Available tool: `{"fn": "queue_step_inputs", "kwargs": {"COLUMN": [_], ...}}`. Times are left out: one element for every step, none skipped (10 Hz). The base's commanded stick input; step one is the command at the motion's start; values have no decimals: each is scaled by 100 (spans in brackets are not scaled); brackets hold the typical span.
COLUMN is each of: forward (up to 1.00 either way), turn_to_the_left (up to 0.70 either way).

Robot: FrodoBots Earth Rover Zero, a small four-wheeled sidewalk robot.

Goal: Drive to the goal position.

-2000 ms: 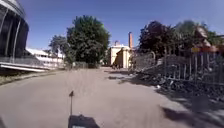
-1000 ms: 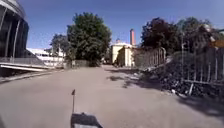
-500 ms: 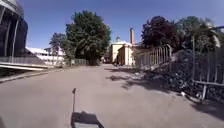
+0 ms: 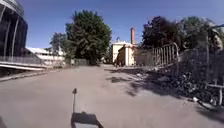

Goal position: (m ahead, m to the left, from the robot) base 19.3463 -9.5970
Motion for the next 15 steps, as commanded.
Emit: {"fn": "queue_step_inputs", "kwargs": {"forward": [70,70,70,70,70,70,70,70,70,70,70,70,70,70,70], "turn_to_the_left": [1,4,14,14,14,14,14,14,14,9,1,0,0,0,0]}}
